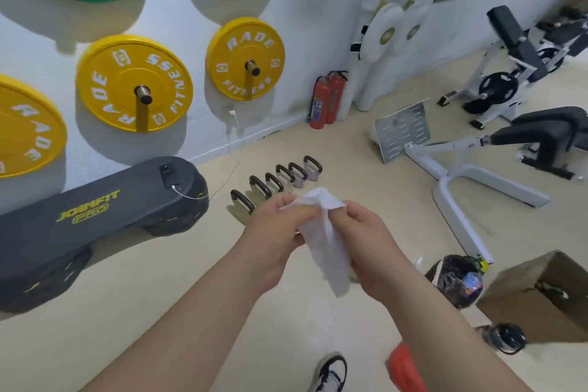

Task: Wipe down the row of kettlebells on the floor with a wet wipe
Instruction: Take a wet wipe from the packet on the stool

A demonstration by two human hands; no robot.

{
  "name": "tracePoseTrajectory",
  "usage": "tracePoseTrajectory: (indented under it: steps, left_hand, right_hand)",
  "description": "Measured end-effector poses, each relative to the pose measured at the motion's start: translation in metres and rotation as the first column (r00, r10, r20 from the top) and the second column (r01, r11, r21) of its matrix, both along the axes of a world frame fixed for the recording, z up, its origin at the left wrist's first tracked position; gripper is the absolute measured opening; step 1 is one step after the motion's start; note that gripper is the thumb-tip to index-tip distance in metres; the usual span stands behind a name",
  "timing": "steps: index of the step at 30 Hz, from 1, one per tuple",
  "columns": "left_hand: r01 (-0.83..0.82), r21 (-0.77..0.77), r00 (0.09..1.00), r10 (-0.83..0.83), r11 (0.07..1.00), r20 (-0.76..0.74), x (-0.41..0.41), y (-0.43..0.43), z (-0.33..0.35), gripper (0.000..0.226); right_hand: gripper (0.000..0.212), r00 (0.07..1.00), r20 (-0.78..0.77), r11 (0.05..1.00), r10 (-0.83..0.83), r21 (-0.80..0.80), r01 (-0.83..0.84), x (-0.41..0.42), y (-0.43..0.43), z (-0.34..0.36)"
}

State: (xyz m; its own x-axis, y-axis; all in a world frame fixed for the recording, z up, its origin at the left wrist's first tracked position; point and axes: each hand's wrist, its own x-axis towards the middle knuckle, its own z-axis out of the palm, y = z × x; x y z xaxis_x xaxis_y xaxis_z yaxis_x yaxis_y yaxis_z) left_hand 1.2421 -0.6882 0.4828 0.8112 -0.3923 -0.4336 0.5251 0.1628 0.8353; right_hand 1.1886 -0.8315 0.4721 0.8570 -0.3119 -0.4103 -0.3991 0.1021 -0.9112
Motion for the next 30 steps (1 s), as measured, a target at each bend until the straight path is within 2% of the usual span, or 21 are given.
tracePoseTrajectory:
  steps: [3,7,9,11,13,15,18,23,27,30]
  left_hand:
    - [-0.017,0.027,1.0,0.017,0.999,-0.023,0.061,-0.063,-0.004,0.016]
    - [-0.065,-0.029,0.998,0.064,0.997,-0.025,0.128,-0.139,-0.018,0.013]
    - [-0.055,-0.051,0.998,0.054,0.997,-0.032,0.151,-0.177,-0.017,0.013]
    - [-0.021,-0.027,1.0,0.02,0.999,-0.023,0.172,-0.207,-0.015,0.02]
    - [0.005,-0.016,1.0,-0.006,1.0,-0.028,0.197,-0.233,-0.013,0.028]
    - [0.028,-0.025,0.998,-0.029,0.999,-0.048,0.226,-0.251,-0.017,0.031]
    - [0.08,-0.033,0.996,-0.082,0.996,-0.035,0.275,-0.268,-0.028,0.03]
    - [0.161,-0.049,0.986,-0.164,0.986,-0.044,0.363,-0.297,-0.051,0.037]
    - [0.066,-0.143,0.992,-0.081,0.987,-0.098,0.463,-0.321,-0.066,0.035]
    - [0.014,-0.1,0.992,-0.026,0.995,-0.123,0.544,-0.34,-0.069,0.029]
  right_hand:
    - [0.029,1.0,0.025,1.0,0.001,-0.021,0.0,0.055,-0.059,-0.009]
    - [0.037,0.997,0.037,0.996,0.062,-0.071,-0.059,0.128,-0.146,-0.02]
    - [0.034,0.996,0.038,0.995,0.079,-0.068,-0.076,0.157,-0.179,-0.022]
    - [0.031,0.995,0.032,0.995,0.094,-0.047,-0.093,0.18,-0.203,-0.022]
    - [0.039,0.992,0.034,0.992,0.119,-0.049,-0.118,0.205,-0.225,-0.023]
    - [0.047,0.995,0.018,0.994,0.096,-0.058,-0.095,0.236,-0.248,-0.026]
    - [0.035,1.0,-0.015,1.0,0.006,-0.03,-0.006,0.287,-0.282,-0.032]
    - [0.032,0.999,-0.035,0.999,-0.009,0.04,0.01,0.384,-0.312,-0.039]
    - [0.031,1.0,-0.027,1.0,-0.009,0.011,0.009,0.483,-0.323,-0.05]
    - [0.03,0.995,-0.068,0.997,-0.078,-0.011,0.077,0.558,-0.336,-0.062]
